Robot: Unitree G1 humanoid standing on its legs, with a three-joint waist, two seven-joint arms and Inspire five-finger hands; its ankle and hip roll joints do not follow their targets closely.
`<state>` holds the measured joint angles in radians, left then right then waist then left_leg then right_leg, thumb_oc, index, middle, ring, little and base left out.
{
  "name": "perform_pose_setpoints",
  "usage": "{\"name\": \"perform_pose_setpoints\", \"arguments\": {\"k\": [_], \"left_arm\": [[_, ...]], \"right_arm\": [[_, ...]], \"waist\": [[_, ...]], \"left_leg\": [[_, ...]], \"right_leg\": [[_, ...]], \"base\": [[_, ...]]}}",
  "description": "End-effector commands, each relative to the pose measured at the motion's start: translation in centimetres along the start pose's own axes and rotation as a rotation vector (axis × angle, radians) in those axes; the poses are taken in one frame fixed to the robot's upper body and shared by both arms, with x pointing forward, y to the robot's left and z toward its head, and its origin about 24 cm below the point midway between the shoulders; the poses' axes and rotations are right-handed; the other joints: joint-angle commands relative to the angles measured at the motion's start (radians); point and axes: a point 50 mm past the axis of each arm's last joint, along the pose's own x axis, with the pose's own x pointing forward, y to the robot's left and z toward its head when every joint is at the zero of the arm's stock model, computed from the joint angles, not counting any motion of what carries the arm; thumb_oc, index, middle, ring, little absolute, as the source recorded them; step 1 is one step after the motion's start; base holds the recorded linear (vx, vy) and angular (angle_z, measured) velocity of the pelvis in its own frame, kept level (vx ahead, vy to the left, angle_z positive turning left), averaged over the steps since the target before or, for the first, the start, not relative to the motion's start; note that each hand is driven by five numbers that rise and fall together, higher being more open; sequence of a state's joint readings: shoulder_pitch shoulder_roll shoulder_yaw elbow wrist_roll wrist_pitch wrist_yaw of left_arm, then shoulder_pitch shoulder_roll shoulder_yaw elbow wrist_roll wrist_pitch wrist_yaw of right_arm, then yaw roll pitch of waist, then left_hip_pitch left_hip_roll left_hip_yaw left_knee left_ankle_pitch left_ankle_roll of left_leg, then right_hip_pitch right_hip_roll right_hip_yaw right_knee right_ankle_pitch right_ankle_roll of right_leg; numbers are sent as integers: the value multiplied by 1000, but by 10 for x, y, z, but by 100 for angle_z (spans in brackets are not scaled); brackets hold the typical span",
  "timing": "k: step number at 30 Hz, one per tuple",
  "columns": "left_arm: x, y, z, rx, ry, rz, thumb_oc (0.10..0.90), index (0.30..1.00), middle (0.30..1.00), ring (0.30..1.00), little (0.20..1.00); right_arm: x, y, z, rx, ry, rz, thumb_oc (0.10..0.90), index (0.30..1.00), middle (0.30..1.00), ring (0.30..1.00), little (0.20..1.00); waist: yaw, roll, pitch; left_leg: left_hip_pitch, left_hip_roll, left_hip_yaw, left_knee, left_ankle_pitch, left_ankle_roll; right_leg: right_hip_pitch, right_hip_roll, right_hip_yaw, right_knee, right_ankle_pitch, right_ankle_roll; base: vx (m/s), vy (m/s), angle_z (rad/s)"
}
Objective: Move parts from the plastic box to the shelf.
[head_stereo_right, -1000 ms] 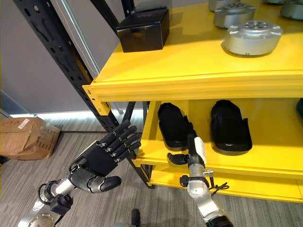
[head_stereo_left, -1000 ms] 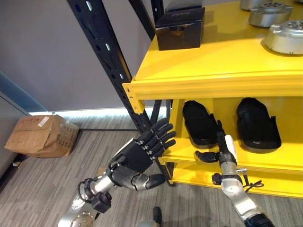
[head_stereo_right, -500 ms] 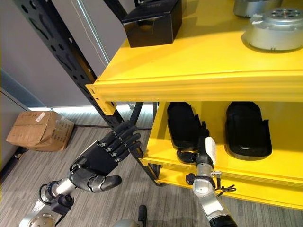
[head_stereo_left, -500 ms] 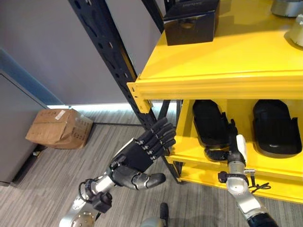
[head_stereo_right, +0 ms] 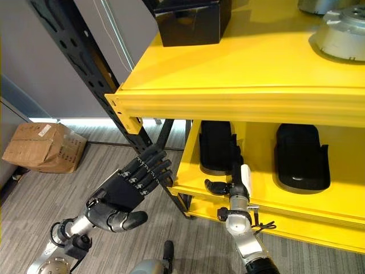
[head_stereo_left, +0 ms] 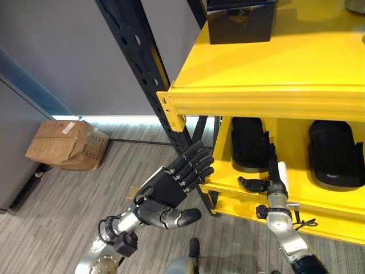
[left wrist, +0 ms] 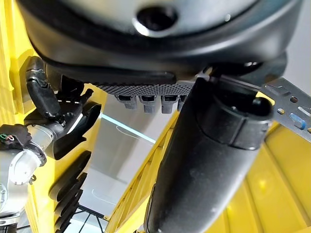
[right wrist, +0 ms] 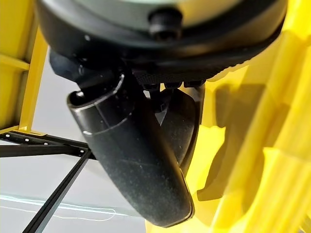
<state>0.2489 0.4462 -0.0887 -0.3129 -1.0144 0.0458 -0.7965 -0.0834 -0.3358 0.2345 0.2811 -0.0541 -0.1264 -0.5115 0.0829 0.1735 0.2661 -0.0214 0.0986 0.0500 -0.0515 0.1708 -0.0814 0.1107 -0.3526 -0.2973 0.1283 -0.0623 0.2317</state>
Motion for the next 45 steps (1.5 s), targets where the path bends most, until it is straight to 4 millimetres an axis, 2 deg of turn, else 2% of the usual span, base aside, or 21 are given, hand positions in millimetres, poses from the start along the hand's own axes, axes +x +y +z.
{"name": "perform_pose_setpoints", "arguments": {"k": [1, 10, 26, 31, 45], "left_arm": [[22, -11, 32, 104, -172, -143, 900, 1000, 1000, 1000, 1000], [22, -11, 34, 117, -186, -137, 900, 1000, 1000, 1000, 1000], [23, -10, 37, 129, -186, -143, 900, 1000, 1000, 1000, 1000], [24, -10, 36, 132, -172, -150, 900, 1000, 1000, 1000, 1000], [25, -10, 34, 130, -165, -153, 900, 1000, 1000, 1000, 1000]], "right_arm": [[15, -2, 53, 93, -231, -112, 900, 1000, 1000, 1000, 1000], [9, -3, 62, 107, -286, -107, 900, 1000, 1000, 1000, 1000], [5, 12, 67, 200, -288, 119, 900, 1000, 1000, 1000, 1000], [2, 23, 64, 211, -267, 187, 900, 1000, 1000, 1000, 1000], [5, 17, 61, 171, -257, 85, 900, 1000, 1000, 1000, 1000]], "waist": [[1, -4, -3], [-16, -9, -1], [-13, -27, -3], [-4, -37, -6], [-3, -41, -4]], "left_leg": [[33, 4, 34, 104, -157, 23], [27, 6, 48, 103, -160, 25], [18, 5, 53, 98, -159, 25], [15, 6, 49, 95, -157, 24], [12, 8, 45, 100, -159, 26]], "right_leg": [[-85, 51, 59, 112, -46, -119], [-94, 53, 69, 105, -43, -114], [-100, 53, 65, 93, -37, -112], [-95, 56, 58, 86, -36, -112], [-95, 60, 60, 89, -38, -114]], "base": [[-60, 32, -11], [-28, 13, -5], [-6, 2, -1], [0, 0, 0], [0, 0, 0]]}}
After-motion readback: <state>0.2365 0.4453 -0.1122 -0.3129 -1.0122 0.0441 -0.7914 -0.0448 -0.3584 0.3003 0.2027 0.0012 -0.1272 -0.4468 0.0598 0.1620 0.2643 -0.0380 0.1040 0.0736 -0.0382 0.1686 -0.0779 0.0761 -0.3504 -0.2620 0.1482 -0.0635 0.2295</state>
